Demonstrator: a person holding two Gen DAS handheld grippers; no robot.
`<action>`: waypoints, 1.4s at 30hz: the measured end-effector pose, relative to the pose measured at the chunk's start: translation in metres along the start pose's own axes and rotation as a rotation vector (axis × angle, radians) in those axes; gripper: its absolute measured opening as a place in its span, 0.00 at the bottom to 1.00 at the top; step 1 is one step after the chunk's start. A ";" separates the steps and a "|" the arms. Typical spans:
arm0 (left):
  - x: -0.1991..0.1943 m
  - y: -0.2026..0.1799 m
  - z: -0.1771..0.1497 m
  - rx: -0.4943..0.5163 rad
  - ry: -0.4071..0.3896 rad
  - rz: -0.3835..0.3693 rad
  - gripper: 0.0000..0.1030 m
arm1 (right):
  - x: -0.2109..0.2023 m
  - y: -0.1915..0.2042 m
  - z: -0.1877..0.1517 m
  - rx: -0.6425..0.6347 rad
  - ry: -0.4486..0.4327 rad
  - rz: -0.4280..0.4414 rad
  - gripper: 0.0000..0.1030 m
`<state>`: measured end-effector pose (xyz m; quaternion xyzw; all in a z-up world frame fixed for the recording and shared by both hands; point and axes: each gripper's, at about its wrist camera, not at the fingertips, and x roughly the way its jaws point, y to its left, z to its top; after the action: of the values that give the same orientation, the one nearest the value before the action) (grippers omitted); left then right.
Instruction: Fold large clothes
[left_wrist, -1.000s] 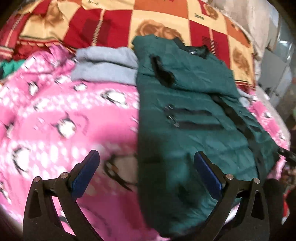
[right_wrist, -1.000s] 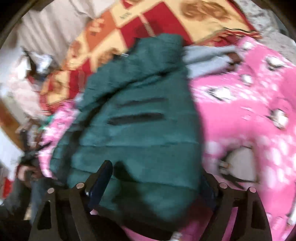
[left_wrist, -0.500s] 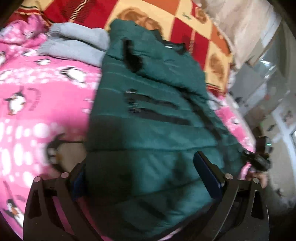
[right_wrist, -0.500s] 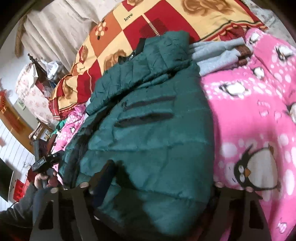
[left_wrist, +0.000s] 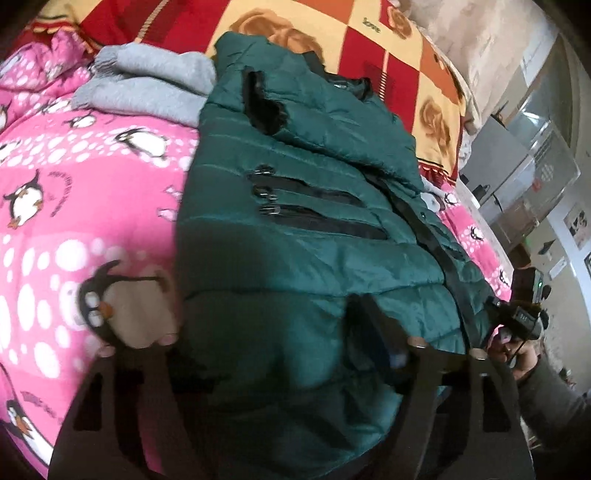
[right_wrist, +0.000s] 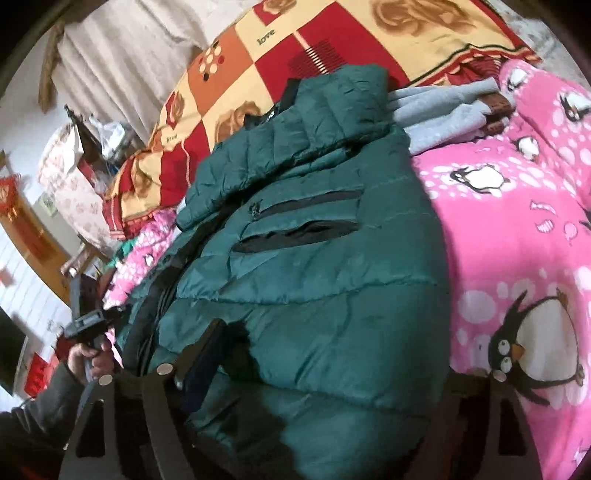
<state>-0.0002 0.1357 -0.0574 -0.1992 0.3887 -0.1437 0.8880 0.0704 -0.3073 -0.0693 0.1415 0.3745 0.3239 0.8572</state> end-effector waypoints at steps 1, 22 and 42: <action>0.001 -0.003 -0.001 0.009 -0.008 0.019 0.76 | -0.001 0.002 0.001 -0.001 0.001 -0.014 0.75; 0.016 -0.054 -0.017 0.091 -0.099 0.594 0.37 | 0.003 0.009 -0.007 -0.007 -0.004 -0.151 0.51; 0.019 -0.053 -0.018 0.079 -0.080 0.583 0.40 | -0.002 0.042 -0.006 -0.168 -0.035 -0.285 0.24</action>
<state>-0.0060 0.0771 -0.0562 -0.0501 0.3881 0.1102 0.9136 0.0463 -0.2774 -0.0519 0.0205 0.3476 0.2268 0.9096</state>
